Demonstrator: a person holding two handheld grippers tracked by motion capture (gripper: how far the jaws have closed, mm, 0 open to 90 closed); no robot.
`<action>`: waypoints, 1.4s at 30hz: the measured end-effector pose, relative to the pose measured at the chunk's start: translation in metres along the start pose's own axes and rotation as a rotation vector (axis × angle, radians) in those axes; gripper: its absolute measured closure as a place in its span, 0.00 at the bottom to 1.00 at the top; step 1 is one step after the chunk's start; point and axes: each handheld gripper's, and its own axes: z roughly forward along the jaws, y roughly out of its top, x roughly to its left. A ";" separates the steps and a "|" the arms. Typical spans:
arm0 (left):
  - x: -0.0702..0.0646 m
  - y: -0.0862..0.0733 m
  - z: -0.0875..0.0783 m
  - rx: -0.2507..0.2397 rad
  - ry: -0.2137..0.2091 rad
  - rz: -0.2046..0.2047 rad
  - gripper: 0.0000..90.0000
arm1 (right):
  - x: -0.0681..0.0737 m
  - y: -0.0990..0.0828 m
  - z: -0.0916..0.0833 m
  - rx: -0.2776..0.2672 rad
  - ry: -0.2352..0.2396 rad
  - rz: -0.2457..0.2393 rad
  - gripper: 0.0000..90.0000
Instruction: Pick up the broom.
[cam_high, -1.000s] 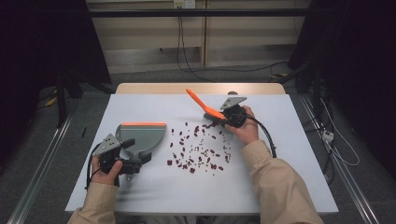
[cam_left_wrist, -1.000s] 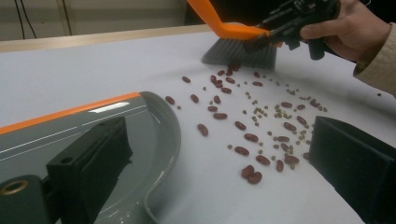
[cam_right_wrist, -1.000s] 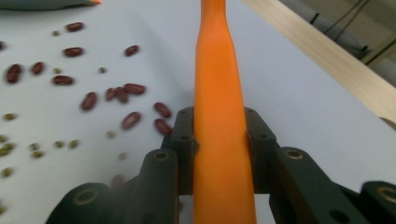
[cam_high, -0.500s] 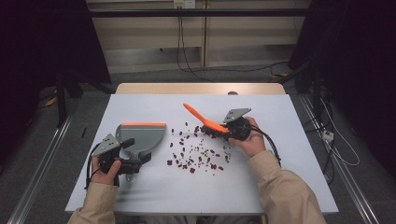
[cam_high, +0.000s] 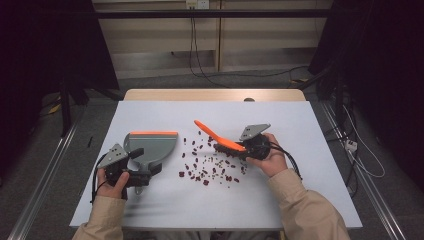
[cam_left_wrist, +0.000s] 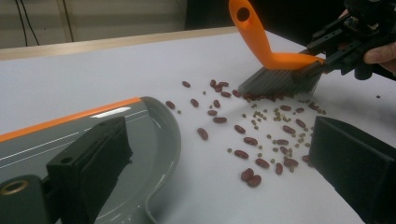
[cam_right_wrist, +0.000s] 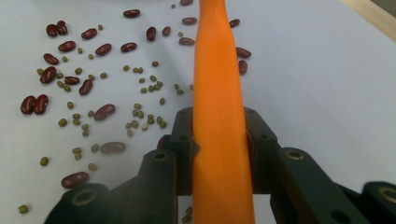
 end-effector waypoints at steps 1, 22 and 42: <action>0.000 0.000 0.000 -0.001 0.001 0.002 0.06 | 0.001 -0.001 -0.001 -0.005 -0.003 0.004 0.78; 0.001 0.000 0.000 0.005 0.002 -0.001 0.06 | -0.045 0.032 0.030 -0.089 -0.078 0.081 0.79; 0.002 -0.004 -0.001 0.012 0.002 -0.003 0.06 | -0.028 0.055 0.069 -0.037 0.035 -0.069 0.79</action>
